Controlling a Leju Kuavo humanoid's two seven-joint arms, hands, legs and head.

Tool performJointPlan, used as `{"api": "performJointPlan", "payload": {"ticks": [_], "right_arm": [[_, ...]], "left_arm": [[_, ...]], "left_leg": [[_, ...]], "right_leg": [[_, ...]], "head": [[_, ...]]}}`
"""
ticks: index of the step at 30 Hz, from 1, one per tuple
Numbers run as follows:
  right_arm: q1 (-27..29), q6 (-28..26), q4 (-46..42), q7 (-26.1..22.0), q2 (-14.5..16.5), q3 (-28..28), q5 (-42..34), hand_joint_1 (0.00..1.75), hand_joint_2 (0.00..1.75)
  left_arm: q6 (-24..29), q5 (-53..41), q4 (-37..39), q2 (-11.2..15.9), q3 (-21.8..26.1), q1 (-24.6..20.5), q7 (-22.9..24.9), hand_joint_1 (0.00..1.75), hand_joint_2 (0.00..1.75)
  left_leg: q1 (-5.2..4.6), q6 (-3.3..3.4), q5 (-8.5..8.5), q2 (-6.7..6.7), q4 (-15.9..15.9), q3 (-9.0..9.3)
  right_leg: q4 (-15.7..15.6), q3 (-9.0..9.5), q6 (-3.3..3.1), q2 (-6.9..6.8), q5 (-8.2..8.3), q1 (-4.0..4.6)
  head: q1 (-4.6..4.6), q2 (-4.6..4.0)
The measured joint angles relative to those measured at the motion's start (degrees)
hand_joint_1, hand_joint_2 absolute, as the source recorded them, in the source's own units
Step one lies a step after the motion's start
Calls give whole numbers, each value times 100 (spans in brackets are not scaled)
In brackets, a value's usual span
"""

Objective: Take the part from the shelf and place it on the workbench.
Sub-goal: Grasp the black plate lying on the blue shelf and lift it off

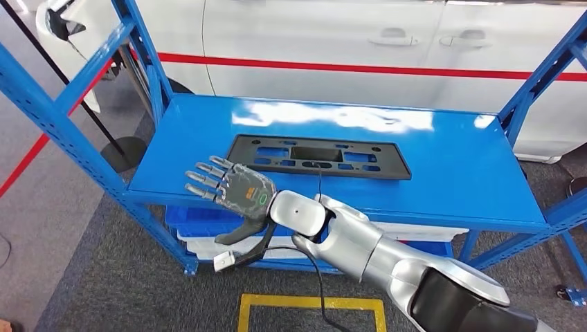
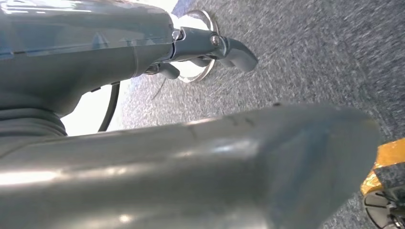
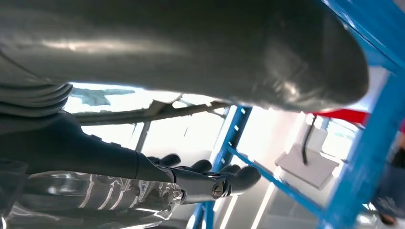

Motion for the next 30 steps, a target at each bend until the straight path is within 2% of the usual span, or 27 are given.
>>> {"api": "performJointPlan", "payload": {"ticks": [3, 10, 14, 22, 30], "right_arm": [[-184, 18, 386, 73, 205, -32, 25, 0, 0], [-837, -360, 2187, 624, 880, -226, 291, 0, 0], [-1101, -433, 3024, 828, 1133, -396, 339, 0, 0], [-1197, -547, 3852, 1069, 1346, -623, 281, 0, 0], [-854, -959, 4104, 1057, 1408, -1008, 70, 0, 0]], "left_arm": [[-1, -42, -1, 7, -2, -11, -5, 0, 0], [-105, -258, -1, 5, -98, -104, 62, 0, 0], [-125, -262, -1, -2, -114, -155, 79, 0, 0], [-124, -332, -1, -17, -169, -222, 107, 0, 0], [-61, -307, -1, -21, -171, -249, 90, 0, 0]], "left_leg": [[7, -26, -17, 15, -7, 8], [13, -84, 16, 17, -63, 35], [16, -94, 17, 17, -69, 41], [16, -95, 17, 18, -68, 41], [14, -93, 17, 17, -64, 41]], "right_leg": [[-35, 7, 31, 31, 0, 7], [-31, 1, -20, 31, 1, 14], [-28, 2, -28, 35, 2, 18], [-31, 7, -27, 34, 2, 12], [-33, 8, -26, 34, 3, 1]], "head": [[1, 0], [1, 0], [1, 0], [1, 0], [1, 0]]}}
